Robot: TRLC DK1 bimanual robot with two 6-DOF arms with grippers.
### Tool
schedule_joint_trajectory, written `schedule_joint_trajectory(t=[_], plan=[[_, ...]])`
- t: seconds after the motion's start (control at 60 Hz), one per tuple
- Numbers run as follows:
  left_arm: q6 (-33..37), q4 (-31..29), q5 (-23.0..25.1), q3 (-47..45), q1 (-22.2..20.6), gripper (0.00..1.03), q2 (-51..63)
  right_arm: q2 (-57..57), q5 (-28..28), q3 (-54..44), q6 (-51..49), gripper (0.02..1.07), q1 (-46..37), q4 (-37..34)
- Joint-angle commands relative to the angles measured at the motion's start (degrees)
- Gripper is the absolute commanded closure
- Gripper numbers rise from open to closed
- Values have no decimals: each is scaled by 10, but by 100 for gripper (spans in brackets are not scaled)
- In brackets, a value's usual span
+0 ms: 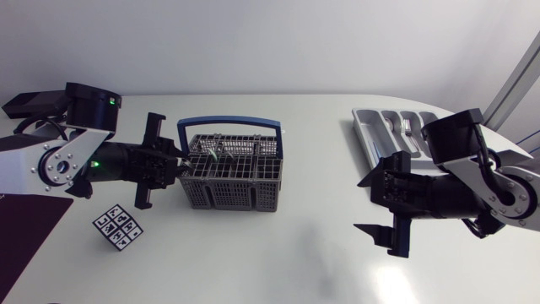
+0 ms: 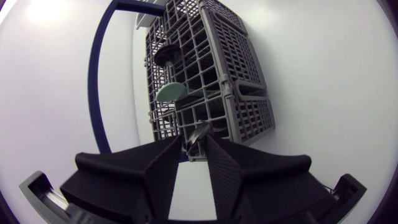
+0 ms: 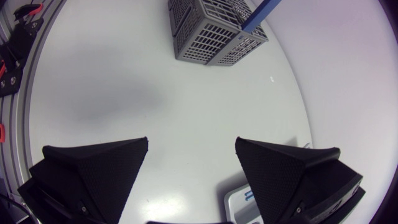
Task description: Transfer all utensils from the basket to the drawer tray.
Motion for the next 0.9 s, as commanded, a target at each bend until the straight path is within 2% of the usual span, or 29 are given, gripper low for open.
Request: schedule_joint_trajectory(t=[0.0, 0.067, 0.883], plan=[[18, 5, 1, -7, -4, 90, 13, 1, 3, -16, 17, 6, 5, 7], [18, 5, 2, -6, -4, 100, 13, 3, 3, -15, 17, 6, 6, 9], [41, -66, 7, 46, 0, 100, -60, -26, 26, -18, 40, 6, 55, -4]])
